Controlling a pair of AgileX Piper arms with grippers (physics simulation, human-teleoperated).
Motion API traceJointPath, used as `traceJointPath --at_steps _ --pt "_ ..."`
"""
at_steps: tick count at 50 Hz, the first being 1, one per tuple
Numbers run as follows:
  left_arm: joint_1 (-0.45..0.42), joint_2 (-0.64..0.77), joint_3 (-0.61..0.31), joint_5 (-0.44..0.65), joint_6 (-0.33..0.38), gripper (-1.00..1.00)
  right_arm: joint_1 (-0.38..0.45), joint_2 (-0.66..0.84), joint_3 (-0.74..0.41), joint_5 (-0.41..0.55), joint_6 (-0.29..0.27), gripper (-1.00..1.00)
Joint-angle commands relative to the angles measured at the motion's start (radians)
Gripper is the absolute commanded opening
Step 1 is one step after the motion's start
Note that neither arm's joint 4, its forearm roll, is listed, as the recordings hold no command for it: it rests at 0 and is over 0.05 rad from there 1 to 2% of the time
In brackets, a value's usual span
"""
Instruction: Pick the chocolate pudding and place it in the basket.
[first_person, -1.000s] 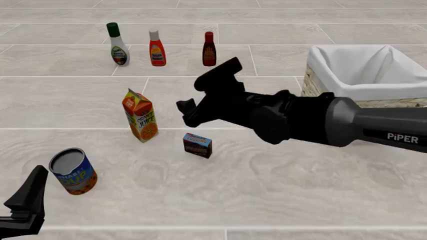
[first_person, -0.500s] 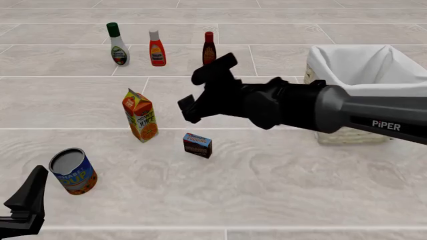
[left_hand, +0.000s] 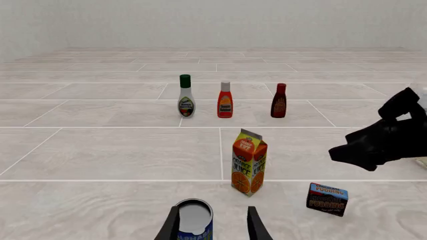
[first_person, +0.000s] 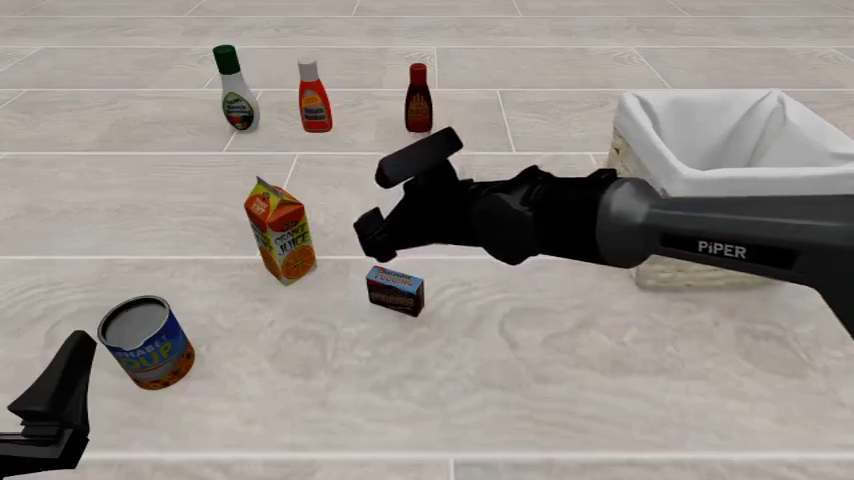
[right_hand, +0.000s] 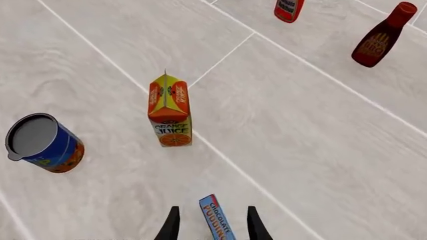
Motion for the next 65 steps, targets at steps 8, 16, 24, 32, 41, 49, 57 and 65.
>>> traceJointPath --at_steps 8,16,24,32,41,49,57,65 --pt "0.0 0.0 0.0 0.0 0.0 1.0 0.008 0.026 0.018 -0.01 0.005 1.0" --pt "0.0 0.0 0.0 0.0 0.0 1.0 0.01 0.034 0.024 -0.012 0.006 1.0" --pt "0.0 0.0 0.0 0.0 0.0 1.0 0.005 0.045 0.031 -0.015 0.0 1.0" --pt "0.0 0.0 0.0 0.0 0.0 1.0 0.001 0.053 0.038 -0.02 -0.004 1.0" --pt "0.0 0.0 0.0 0.0 0.0 1.0 0.001 0.059 0.046 -0.026 -0.005 1.0" --pt "0.0 0.0 0.0 0.0 0.0 1.0 0.001 0.068 0.055 -0.036 0.001 1.0" --pt "0.0 0.0 0.0 0.0 0.0 1.0 -0.007 0.077 0.056 -0.039 -0.001 1.0" --pt "0.0 0.0 0.0 0.0 0.0 1.0 -0.008 0.079 0.059 -0.042 0.0 1.0"
